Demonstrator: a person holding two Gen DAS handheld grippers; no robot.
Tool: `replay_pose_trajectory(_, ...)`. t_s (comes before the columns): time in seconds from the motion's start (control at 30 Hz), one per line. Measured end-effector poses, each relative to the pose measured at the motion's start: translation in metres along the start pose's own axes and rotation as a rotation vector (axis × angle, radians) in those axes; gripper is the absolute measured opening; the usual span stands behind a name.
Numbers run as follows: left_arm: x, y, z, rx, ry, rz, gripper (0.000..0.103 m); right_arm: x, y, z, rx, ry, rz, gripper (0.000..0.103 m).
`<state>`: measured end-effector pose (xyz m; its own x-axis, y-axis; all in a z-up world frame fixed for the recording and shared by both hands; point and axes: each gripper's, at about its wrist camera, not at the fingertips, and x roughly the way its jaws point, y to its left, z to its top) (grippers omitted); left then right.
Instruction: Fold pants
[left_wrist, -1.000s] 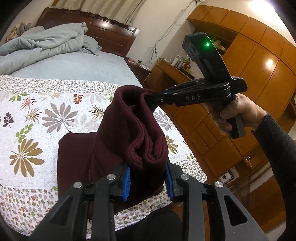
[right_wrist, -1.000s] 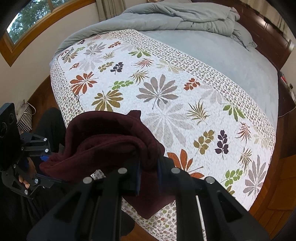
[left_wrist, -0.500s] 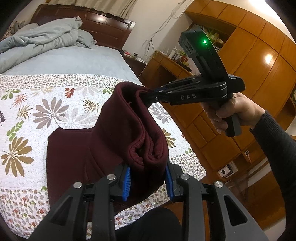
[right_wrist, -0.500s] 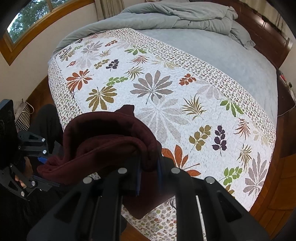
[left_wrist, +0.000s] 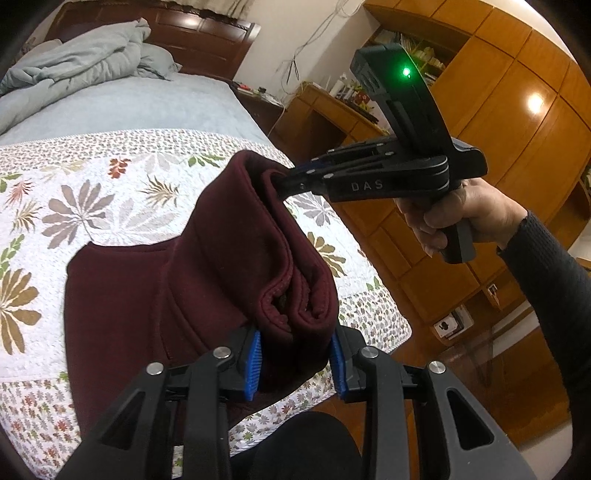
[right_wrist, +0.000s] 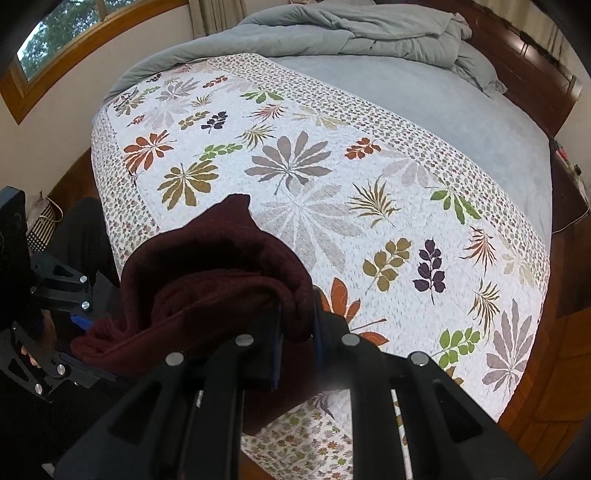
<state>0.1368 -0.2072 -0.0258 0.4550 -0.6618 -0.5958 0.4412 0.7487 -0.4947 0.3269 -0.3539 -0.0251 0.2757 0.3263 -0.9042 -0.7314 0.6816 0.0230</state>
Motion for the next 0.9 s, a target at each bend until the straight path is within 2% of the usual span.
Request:
replay_pose_trajectory(0.4,0.055,-0.007,-0.015,0.018,0.105,0.000,0.030,0.027,-0.022,-0.043,-0.019,0.002,-0.022,0.013)
replay_pose_trajectory(0.8,0.102,-0.008,-0.029,0.040,0.186,0.027,0.030,0.061,-0.047,-0.078,0.009,0.005,0.021,0.014)
replay_pose_trajectory(0.9,0.114,-0.010,-0.036,0.047,0.203,0.034,0.030,0.073,-0.055,-0.092,0.042,0.019,0.033,0.018)
